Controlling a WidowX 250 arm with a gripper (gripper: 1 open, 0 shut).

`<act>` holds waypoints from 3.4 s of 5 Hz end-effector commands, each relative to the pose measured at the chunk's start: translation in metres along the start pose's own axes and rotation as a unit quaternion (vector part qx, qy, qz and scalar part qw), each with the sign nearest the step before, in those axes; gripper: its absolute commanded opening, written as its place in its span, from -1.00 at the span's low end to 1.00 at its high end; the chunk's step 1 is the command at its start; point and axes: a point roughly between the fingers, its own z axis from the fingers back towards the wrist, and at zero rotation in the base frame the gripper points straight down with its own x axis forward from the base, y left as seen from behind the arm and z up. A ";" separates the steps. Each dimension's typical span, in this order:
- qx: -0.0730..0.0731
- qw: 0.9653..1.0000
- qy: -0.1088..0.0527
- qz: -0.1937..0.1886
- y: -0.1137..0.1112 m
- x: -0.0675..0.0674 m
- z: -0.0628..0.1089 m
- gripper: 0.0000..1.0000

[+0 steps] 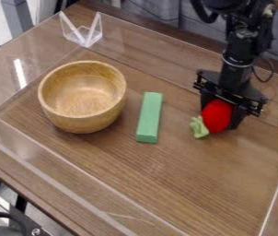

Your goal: Move the red fruit to the right

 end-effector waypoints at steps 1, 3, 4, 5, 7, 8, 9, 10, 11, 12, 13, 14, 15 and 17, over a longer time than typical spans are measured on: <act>0.004 1.000 -0.017 0.001 -0.003 0.008 0.016 1.00; 0.010 1.000 -0.005 0.006 -0.001 0.006 0.016 -1.00; 0.014 1.000 0.001 0.010 0.000 0.006 0.016 1.00; 0.016 1.000 0.007 0.013 0.001 0.005 0.016 1.00; 0.019 1.000 0.013 0.018 0.003 0.005 0.015 1.00; 0.019 0.999 0.018 0.022 0.004 0.004 0.015 1.00; 0.019 0.999 0.018 0.024 0.004 0.005 0.014 -1.00; 0.021 0.999 0.022 0.026 0.006 0.004 0.014 1.00; 0.004 1.000 0.005 0.026 0.001 0.000 0.017 -1.00; -0.011 1.000 -0.008 0.026 -0.004 -0.004 0.019 -1.00; -0.022 0.999 -0.014 0.025 -0.010 -0.009 0.018 -1.00; -0.029 0.999 -0.019 0.028 -0.015 -0.013 0.017 1.00; -0.034 0.999 -0.026 0.034 -0.019 -0.015 0.017 1.00; -0.046 0.997 -0.050 0.046 -0.027 -0.021 0.023 1.00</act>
